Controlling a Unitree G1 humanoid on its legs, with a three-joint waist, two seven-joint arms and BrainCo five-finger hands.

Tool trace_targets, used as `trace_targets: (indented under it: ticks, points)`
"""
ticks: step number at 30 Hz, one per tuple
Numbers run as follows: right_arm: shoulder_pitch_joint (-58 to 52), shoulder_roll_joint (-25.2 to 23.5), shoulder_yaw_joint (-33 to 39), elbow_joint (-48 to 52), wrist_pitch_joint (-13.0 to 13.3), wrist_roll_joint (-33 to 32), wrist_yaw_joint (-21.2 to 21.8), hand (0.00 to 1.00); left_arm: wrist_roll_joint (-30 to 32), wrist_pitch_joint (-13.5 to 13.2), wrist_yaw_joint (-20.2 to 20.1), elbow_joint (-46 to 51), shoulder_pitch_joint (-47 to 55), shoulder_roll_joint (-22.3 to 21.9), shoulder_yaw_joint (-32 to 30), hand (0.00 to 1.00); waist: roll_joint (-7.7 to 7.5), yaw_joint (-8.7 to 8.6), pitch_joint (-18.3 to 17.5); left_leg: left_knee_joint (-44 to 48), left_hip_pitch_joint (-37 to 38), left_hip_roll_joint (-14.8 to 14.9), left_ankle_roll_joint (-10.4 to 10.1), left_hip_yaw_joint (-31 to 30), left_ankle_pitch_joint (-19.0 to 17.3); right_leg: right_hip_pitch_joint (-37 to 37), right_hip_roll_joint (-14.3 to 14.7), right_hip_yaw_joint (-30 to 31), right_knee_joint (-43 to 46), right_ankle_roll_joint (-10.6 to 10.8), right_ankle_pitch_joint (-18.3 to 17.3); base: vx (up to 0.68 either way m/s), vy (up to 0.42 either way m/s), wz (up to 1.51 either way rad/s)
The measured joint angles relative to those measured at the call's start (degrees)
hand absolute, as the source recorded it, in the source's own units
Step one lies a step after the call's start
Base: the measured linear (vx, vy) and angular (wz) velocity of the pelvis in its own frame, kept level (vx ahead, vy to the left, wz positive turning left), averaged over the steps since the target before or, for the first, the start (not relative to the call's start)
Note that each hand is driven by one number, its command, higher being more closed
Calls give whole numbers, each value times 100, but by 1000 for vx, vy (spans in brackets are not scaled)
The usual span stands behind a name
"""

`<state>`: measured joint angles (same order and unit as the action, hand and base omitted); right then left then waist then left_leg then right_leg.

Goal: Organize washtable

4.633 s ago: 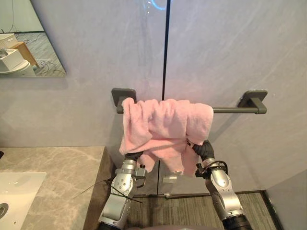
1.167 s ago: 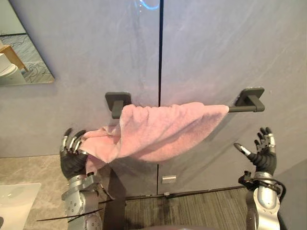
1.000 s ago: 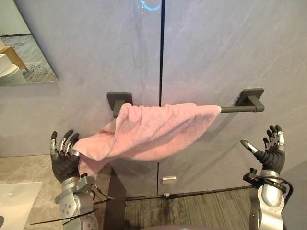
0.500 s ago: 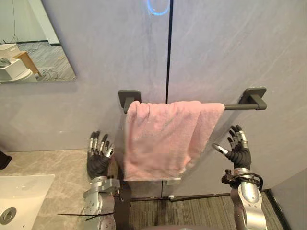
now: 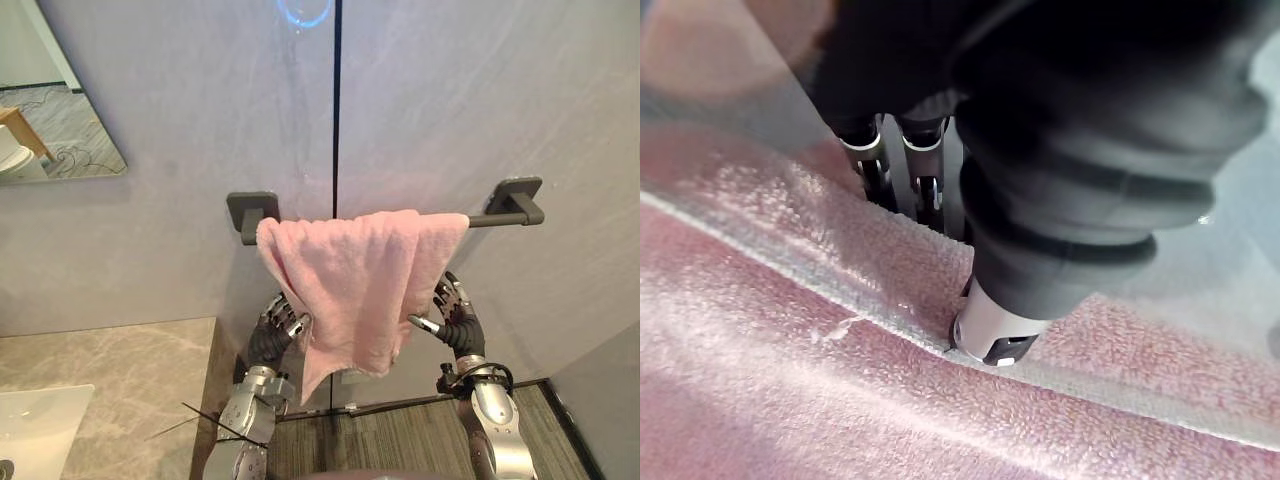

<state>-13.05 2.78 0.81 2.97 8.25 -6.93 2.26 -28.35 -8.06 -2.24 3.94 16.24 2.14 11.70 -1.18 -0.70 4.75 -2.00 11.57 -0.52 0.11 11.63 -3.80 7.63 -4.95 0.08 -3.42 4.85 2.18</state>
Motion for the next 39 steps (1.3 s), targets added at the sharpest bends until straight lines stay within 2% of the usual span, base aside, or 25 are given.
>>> trace_targets:
  ticks: [9,10,17,21,27,32,39]
  points:
    - [-1,-13,-65,-303,-96,199,-79,0,199,0,2,-7,0,-23,-24,0,17,10,23,-16,9,-8,11,-4,-20,2,-8,-2,15,15,-16,0,0,0]
    - [-1,-10,-83,-342,-95,198,-76,100,200,0,1,-10,0,-24,-34,0,17,10,24,-19,10,-8,11,-7,-20,2,-7,-5,17,16,-21,0,0,0]
    - [19,83,-419,-530,-161,295,182,100,206,-2,1,-68,-20,-38,-89,0,4,27,46,-38,14,-15,21,-27,-14,3,-11,-19,18,23,-31,0,0,0]
    - [46,90,-627,-666,-223,439,186,100,208,-1,2,-199,-162,-79,-85,0,-10,139,63,-43,15,-21,22,-38,-13,5,-17,-27,19,23,-33,0,0,0]
    - [74,86,-613,-666,-223,492,135,100,209,-1,109,-199,-157,-92,-87,0,-20,146,68,-97,35,-36,24,-71,-10,11,-29,-62,27,23,-56,0,0,2]
    - [190,-45,-205,-645,-222,486,-143,100,216,-1,118,-198,-150,-92,-120,0,-79,148,112,-100,37,-36,24,-75,-10,13,-29,-68,27,23,-71,0,0,0]
    - [191,-101,391,-454,-220,485,-483,100,222,-1,128,-196,-143,-110,-227,0,-62,142,143,-100,32,-35,24,-72,-15,5,-27,-67,24,18,-85,0,0,0]
